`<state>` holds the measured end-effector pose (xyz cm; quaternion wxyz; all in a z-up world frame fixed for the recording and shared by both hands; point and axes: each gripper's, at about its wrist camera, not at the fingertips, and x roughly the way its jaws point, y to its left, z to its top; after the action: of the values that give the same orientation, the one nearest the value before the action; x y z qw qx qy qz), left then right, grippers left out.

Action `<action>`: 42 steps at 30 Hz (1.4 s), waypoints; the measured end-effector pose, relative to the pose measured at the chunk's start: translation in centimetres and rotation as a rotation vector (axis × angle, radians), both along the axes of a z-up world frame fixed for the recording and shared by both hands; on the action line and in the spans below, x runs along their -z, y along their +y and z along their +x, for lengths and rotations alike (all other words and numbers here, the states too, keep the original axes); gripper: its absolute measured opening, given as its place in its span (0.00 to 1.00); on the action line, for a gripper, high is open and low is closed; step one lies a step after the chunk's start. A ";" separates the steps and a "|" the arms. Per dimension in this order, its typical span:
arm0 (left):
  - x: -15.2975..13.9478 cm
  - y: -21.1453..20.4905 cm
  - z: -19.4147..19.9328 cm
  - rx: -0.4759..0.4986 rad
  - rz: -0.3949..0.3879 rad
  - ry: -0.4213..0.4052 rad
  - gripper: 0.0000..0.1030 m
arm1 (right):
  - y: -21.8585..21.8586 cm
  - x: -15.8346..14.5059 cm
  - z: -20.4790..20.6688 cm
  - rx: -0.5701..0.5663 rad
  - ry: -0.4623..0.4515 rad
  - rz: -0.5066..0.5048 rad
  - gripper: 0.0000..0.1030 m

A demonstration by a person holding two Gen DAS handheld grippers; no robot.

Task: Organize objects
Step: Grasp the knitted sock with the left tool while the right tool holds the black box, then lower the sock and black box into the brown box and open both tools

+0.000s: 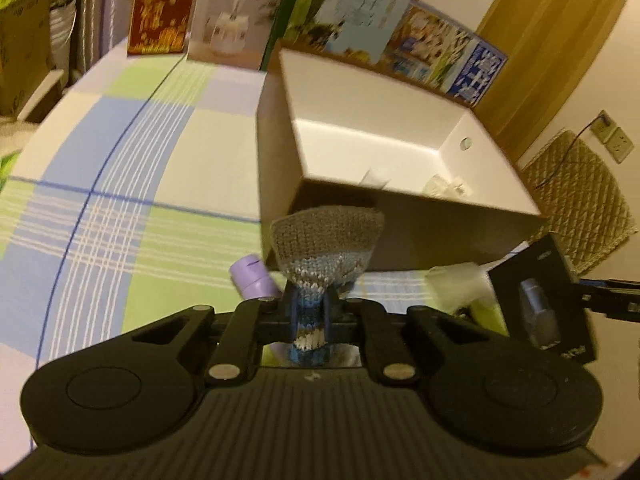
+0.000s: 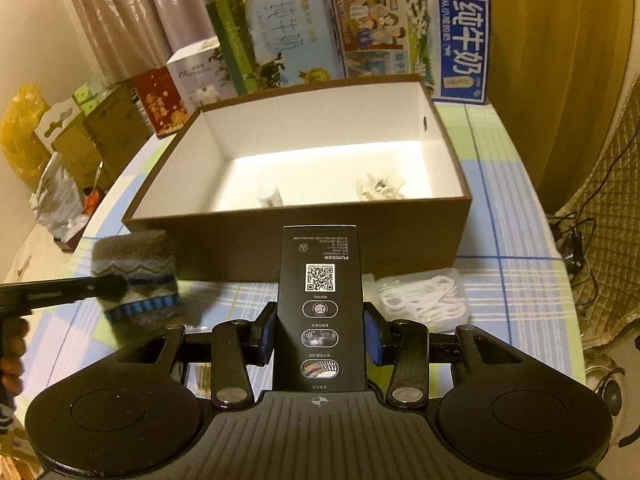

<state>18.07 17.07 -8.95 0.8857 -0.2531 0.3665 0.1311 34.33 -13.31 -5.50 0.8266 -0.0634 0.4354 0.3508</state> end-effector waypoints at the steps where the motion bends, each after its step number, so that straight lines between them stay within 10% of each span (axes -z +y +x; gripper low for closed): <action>1: -0.7 -0.3 -0.2 0.006 0.008 -0.012 0.07 | -0.1 -0.2 0.0 0.002 -0.003 0.005 0.39; 25: -10.6 -1.1 3.1 0.011 0.116 -0.182 0.07 | 1.5 -7.3 3.4 -0.052 -0.138 0.143 0.39; 42: -8.9 3.4 15.9 -0.011 0.126 -0.035 0.08 | 9.2 -5.8 12.7 -0.050 -0.139 0.112 0.39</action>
<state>33.99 20.43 -0.08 0.9054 -0.2009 0.3407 0.1543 47.08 -4.09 0.26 0.8483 -0.0522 0.3548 0.3897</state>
